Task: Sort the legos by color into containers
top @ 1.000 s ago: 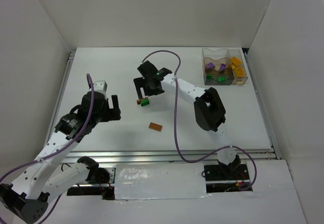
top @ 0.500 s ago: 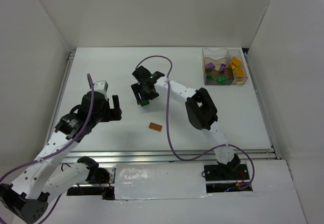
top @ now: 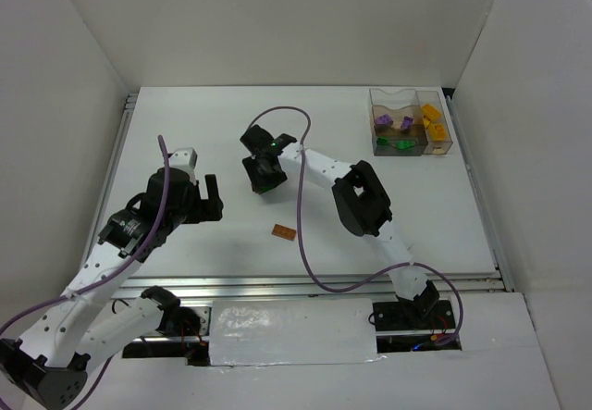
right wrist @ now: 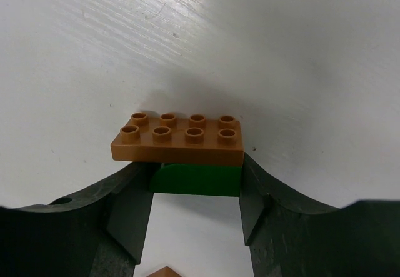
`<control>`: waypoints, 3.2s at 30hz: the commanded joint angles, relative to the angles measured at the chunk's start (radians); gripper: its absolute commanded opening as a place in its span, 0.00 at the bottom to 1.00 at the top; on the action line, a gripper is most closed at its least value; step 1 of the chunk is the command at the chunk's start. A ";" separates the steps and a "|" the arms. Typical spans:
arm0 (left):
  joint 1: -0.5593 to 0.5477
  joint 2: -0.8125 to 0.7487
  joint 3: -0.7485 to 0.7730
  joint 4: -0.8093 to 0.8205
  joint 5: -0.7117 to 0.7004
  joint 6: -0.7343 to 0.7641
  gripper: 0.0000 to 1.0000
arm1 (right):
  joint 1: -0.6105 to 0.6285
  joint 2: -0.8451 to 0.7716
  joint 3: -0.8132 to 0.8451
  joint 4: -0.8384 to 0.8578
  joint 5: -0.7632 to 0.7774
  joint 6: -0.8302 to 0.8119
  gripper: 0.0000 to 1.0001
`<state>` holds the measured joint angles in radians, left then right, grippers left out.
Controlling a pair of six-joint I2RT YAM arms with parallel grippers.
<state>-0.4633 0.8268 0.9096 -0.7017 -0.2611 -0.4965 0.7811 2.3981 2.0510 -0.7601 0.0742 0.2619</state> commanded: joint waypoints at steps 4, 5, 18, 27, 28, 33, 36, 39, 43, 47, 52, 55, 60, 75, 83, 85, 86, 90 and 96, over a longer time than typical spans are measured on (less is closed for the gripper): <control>0.005 -0.017 0.002 0.036 0.016 0.024 1.00 | 0.009 -0.010 0.008 0.036 0.010 -0.023 0.49; 0.003 -0.017 0.002 0.036 0.014 0.024 1.00 | 0.012 -0.014 0.003 0.039 0.007 -0.024 0.46; 0.008 -0.031 0.031 0.039 0.178 -0.011 1.00 | 0.102 -0.524 -0.519 0.341 -0.070 -0.075 0.31; 0.006 -0.020 0.057 0.139 0.552 -0.198 0.99 | 0.257 -0.841 -0.777 0.502 -0.119 -0.049 0.22; 0.006 -0.026 0.052 0.160 0.571 -0.209 0.99 | 0.276 -0.865 -0.798 0.521 -0.122 -0.046 0.22; 0.006 -0.052 0.058 0.160 0.619 -0.238 0.95 | 0.329 -0.984 -0.870 0.599 -0.076 -0.067 0.21; 0.006 -0.063 0.051 0.156 0.622 -0.247 0.95 | 0.362 -1.007 -0.874 0.601 -0.021 -0.090 0.21; 0.006 -0.069 0.058 0.142 0.612 -0.252 0.95 | 0.377 -1.024 -0.899 0.617 0.033 -0.098 0.19; 0.005 -0.109 0.086 0.097 0.496 -0.254 0.98 | 0.376 -1.041 -0.930 0.619 0.162 -0.055 0.17; 0.006 -0.141 0.121 0.065 0.451 -0.232 0.99 | 0.371 -1.036 -0.917 0.579 0.248 -0.007 0.17; 0.006 -0.140 0.130 0.068 0.454 -0.229 0.99 | 0.368 -1.077 -0.945 0.600 0.224 -0.035 0.17; 0.005 -0.123 0.118 0.093 0.471 -0.240 0.98 | 0.368 -1.143 -1.015 0.682 0.124 -0.079 0.17; 0.005 -0.074 0.086 0.123 0.546 -0.251 0.96 | 0.379 -1.231 -1.085 0.757 0.030 -0.124 0.18; 0.006 -0.012 0.031 0.242 0.717 -0.266 0.82 | 0.394 -1.119 -0.960 0.716 0.125 -0.174 0.18; 0.006 0.024 -0.023 0.283 0.766 -0.260 0.49 | 0.405 -1.125 -0.950 0.728 0.091 -0.182 0.19; 0.006 0.025 -0.025 0.295 0.764 -0.260 0.22 | 0.405 -1.113 -0.942 0.720 0.102 -0.181 0.19; 0.006 0.026 -0.023 0.297 0.764 -0.255 0.14 | 0.406 -1.101 -0.937 0.717 0.107 -0.179 0.20; 0.006 0.006 -0.026 0.347 0.807 -0.222 0.00 | 0.408 -1.102 -0.953 0.732 0.093 -0.153 0.62; 0.006 -0.055 -0.029 0.407 0.851 -0.202 0.00 | 0.344 -1.215 -1.034 0.726 -0.092 -0.086 1.00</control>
<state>-0.4549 0.8036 0.8722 -0.3912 0.5198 -0.7315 1.1568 1.2652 1.0351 -0.0841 0.0998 0.1329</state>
